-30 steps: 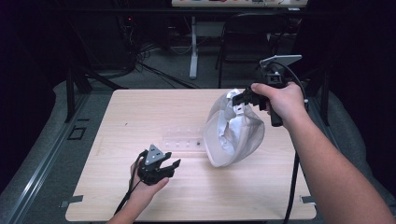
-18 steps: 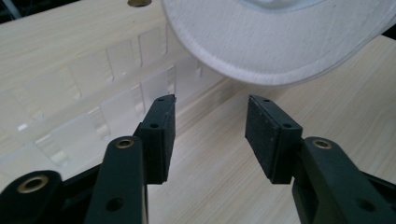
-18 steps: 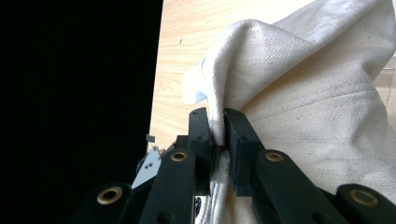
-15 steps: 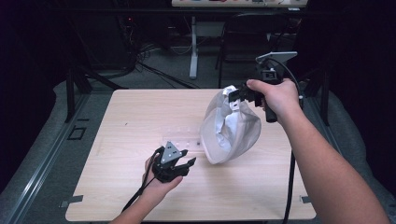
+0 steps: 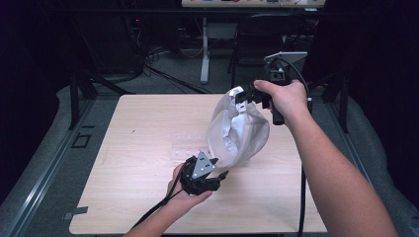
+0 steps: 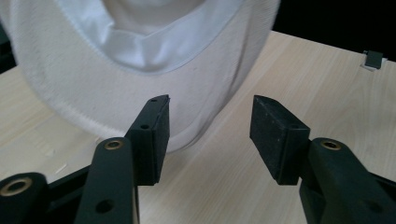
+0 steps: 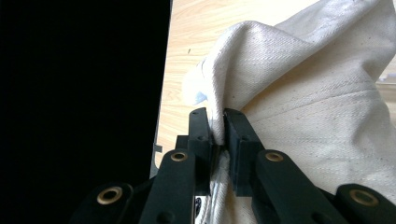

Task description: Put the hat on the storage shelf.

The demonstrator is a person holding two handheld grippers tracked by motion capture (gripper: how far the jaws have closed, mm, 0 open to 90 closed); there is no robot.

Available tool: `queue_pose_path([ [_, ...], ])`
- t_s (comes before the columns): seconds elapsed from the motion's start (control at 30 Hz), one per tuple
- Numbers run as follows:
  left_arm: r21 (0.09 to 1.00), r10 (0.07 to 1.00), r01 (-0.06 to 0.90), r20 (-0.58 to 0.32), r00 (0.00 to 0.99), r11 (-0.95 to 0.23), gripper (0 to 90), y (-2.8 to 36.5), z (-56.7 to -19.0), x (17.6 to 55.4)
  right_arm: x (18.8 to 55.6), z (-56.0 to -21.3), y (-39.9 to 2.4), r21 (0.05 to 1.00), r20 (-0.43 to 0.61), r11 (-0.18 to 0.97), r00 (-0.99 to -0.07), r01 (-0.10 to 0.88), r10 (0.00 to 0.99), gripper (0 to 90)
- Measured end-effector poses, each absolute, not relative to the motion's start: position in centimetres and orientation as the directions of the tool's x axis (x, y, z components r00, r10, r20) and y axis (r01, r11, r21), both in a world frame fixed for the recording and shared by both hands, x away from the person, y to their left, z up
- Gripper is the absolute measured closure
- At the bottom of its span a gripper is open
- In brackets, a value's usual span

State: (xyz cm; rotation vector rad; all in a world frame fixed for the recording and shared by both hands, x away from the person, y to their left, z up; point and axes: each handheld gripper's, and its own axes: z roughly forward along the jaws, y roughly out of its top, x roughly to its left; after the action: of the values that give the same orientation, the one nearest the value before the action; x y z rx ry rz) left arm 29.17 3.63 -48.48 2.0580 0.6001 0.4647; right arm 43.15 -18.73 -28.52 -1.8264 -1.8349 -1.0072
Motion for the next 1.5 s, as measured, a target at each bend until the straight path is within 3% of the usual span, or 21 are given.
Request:
queue_pose_path([
  [0.13, 0.838, 0.608, 0.232, 0.141, 0.782, -0.494, 48.3, 2.2, -48.7, 29.6, 43.4, -28.6, -17.8, 0.233, 0.695, -0.093, -0.099, 0.968, 0.712, 82.2],
  [0.27, 0.834, 0.639, 0.213, 0.200, 0.743, -0.509, 73.4, 2.3, -48.6, 29.8, 43.4, -28.6, -17.5, 0.229, 0.695, -0.091, -0.098, 0.969, 0.713, 82.2],
  [0.4, 0.840, 0.650, 0.207, 0.208, 0.731, -0.501, 79.5, 3.3, -48.3, 30.2, 43.4, -28.4, -17.7, 0.235, 0.698, -0.098, -0.098, 0.967, 0.709, 82.2],
  [1.17, 0.891, 0.615, 0.292, -0.019, 0.789, -0.347, 82.5, 7.7, -47.8, 35.2, 44.1, -29.1, -18.0, 0.240, 0.706, -0.115, -0.093, 0.964, 0.702, 82.6],
  [1.5, 0.892, 0.604, 0.299, -0.038, 0.796, -0.338, 82.4, 7.5, -49.1, 36.2, 44.4, -29.7, -17.7, 0.236, 0.686, -0.098, -0.094, 0.967, 0.721, 82.6],
])
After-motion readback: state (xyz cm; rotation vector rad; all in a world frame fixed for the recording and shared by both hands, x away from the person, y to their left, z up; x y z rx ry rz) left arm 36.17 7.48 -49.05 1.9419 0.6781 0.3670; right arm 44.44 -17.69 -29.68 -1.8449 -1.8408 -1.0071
